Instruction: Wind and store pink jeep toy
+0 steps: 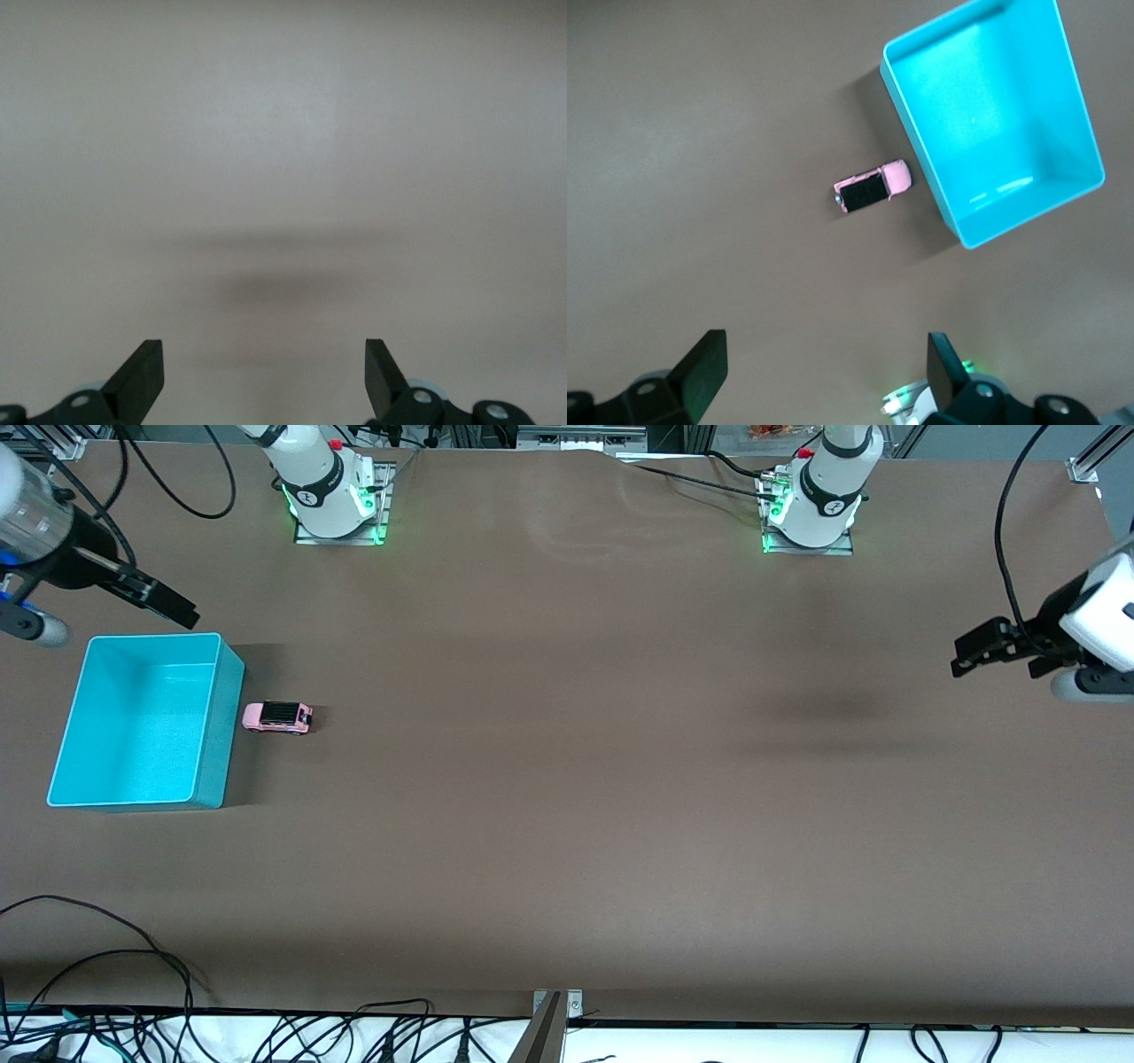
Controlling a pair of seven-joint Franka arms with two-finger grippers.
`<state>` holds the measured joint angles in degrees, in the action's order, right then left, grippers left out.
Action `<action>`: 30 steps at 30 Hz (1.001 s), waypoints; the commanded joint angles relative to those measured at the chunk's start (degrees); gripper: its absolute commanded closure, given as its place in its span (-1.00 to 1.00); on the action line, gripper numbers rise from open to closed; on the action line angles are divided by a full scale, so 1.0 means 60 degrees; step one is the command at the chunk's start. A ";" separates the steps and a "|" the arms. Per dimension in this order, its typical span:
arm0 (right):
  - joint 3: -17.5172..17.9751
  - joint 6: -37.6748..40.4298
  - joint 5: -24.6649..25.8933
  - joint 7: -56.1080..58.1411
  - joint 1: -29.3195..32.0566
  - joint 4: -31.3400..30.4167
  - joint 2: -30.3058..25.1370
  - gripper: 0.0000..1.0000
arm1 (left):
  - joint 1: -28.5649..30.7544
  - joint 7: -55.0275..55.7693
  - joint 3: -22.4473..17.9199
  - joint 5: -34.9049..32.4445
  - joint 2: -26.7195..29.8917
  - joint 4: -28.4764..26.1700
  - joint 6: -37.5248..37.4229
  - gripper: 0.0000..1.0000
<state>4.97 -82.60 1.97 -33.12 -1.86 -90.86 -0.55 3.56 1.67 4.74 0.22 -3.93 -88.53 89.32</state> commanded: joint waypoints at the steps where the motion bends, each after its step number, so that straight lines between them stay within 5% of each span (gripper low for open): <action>1: -0.0271 -0.0338 0.0024 -0.0661 0.0120 -0.0749 -0.0040 -1.00 | -0.0228 -0.0147 -0.0278 0.0241 0.0480 -0.0612 0.0113 -1.00; 11: -0.0331 -0.1407 -0.0050 -0.3194 0.0120 -0.2316 0.0033 -1.00 | -0.0140 -0.0147 -0.0263 0.0241 0.0377 -0.0495 0.0113 -1.00; 30: -0.0535 -0.7603 0.0038 -0.7941 0.0193 -0.6740 0.0120 -1.00 | -0.0096 -0.0147 -0.0263 0.0197 0.0363 -0.0451 0.0098 -1.00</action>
<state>2.13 -119.94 1.95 -76.23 -1.13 -124.37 1.71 3.03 1.68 3.73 0.23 -2.63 -90.33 89.43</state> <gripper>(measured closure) 0.000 0.000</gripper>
